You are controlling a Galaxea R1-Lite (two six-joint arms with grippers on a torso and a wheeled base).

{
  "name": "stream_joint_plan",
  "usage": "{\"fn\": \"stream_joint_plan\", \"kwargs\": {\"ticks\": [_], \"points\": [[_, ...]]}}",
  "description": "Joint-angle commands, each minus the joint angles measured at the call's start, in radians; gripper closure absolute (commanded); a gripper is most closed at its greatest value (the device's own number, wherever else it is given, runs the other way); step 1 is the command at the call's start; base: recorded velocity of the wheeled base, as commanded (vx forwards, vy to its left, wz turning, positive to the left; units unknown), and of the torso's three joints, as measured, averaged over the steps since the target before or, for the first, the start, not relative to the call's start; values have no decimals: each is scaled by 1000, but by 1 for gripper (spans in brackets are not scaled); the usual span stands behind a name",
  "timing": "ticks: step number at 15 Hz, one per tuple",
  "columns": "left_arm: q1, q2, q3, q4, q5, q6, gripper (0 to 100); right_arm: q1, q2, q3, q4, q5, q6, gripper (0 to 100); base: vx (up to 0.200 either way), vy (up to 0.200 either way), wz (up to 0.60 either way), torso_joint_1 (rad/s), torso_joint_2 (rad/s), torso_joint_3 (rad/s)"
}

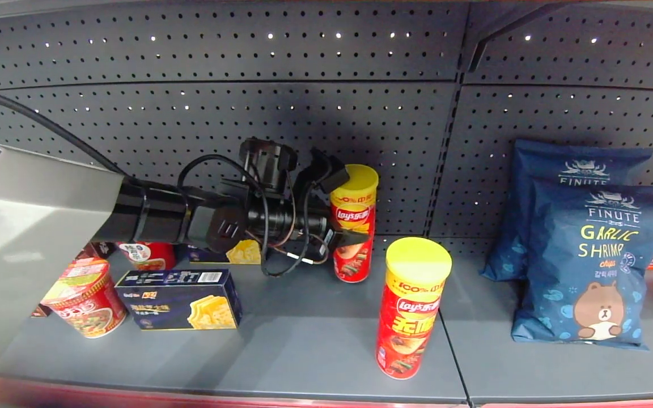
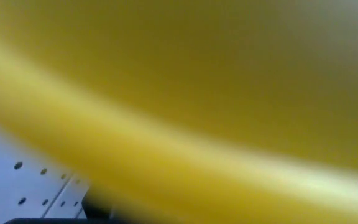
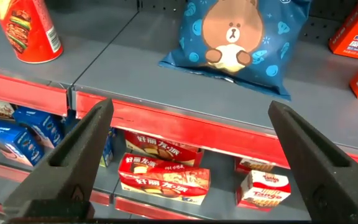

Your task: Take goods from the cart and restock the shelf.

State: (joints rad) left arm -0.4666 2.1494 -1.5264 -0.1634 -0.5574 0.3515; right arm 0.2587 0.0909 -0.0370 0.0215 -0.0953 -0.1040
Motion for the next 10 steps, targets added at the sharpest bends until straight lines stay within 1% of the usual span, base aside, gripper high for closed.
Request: {"fn": "stream_joint_plan", "kwargs": {"ticks": [1, 3, 6, 10], "points": [[-7, 40, -55, 8, -1, 0, 100, 1, 4, 0, 0, 0, 0, 0, 0, 0, 0, 0, 0, 0], [-29, 70, -84, 10, -1, 0, 100, 1, 6, 0, 0, -1, 1, 0, 0, 0, 0, 0, 0, 0], [-47, 95, -90, 10, -1, 0, 100, 1, 6, 2, 0, -1, 1, 0, 0, 0, 0, 0, 0, 0], [-49, 116, -112, 10, -1, 0, 100, 1, 6, 2, 0, -1, 20, 0, 0, 0, 0, 0, 0, 0]]}}
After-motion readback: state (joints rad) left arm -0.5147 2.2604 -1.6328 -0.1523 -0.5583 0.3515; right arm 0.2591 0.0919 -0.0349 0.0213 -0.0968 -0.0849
